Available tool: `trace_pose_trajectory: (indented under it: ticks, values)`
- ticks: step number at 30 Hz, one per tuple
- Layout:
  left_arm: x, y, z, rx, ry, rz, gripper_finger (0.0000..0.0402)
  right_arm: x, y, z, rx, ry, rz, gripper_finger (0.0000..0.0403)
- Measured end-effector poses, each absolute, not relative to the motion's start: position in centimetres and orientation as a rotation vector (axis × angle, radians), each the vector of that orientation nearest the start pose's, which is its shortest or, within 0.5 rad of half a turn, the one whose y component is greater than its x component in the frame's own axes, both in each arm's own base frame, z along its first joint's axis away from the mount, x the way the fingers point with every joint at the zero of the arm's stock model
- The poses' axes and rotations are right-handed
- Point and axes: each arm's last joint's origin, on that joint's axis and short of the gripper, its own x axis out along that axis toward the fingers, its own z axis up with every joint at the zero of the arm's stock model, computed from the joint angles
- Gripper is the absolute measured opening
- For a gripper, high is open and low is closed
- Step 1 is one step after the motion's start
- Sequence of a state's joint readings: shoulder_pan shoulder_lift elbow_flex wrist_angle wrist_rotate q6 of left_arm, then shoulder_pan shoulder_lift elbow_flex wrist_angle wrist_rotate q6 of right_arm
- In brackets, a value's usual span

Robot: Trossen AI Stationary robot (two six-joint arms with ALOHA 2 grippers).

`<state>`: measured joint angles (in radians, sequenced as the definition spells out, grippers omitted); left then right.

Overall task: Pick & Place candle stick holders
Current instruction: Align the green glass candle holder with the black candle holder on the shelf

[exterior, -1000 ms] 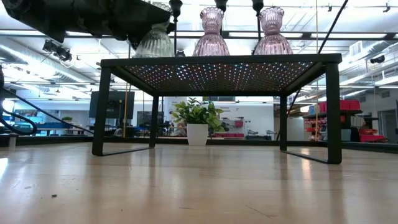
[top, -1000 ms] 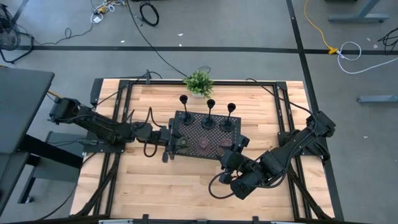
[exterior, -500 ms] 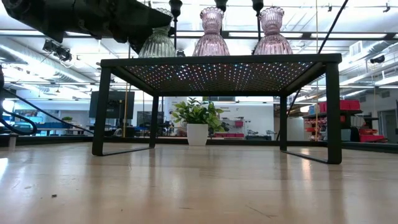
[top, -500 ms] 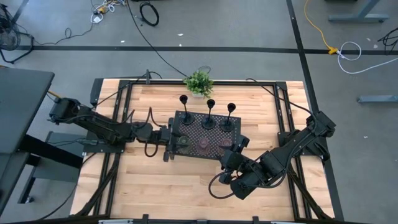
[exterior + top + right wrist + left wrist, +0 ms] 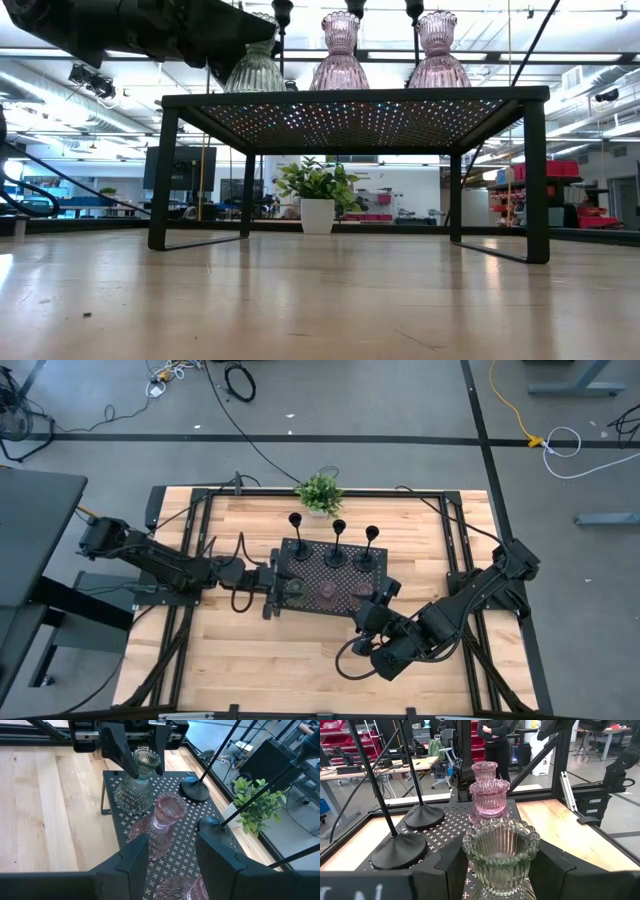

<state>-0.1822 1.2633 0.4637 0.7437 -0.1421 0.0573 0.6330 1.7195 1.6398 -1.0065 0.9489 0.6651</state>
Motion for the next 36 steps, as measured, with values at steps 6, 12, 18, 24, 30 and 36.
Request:
trace_pose_trajectory:
  ticks: [6, 12, 18, 24, 30, 36]
  values:
    - [24.4, -4.1, 22.2, 0.082, 0.021, -0.034, 0.0181, 29.4, 18.7, 33.0, -0.146, 0.616, -0.506, 0.0162]
    - [23.4, -3.9, 23.9, 0.089, -0.05, -0.046, 0.0181, 29.4, 18.6, 33.0, -0.147, 0.616, -0.506, 0.0162]
    - [23.4, -4.1, 23.3, 0.06, 0.007, -0.092, 0.0181, 29.4, 18.7, 33.0, -0.144, 0.614, -0.508, 0.0162]
    - [23.9, -4.1, 22.4, 0.053, 0.055, -0.092, 0.0181, 29.4, 18.7, 33.0, -0.141, 0.612, -0.507, 0.0162]
    - [23.9, -4.0, 22.5, 0.046, 0.052, -0.058, 0.0181, 29.5, 18.7, 33.0, -0.139, 0.61, -0.507, 0.0162]
    - [23.9, -4.0, 22.4, 0.04, 0.062, -0.046, 0.0181, 29.5, 18.7, 33.0, -0.136, 0.607, -0.506, 0.0162]
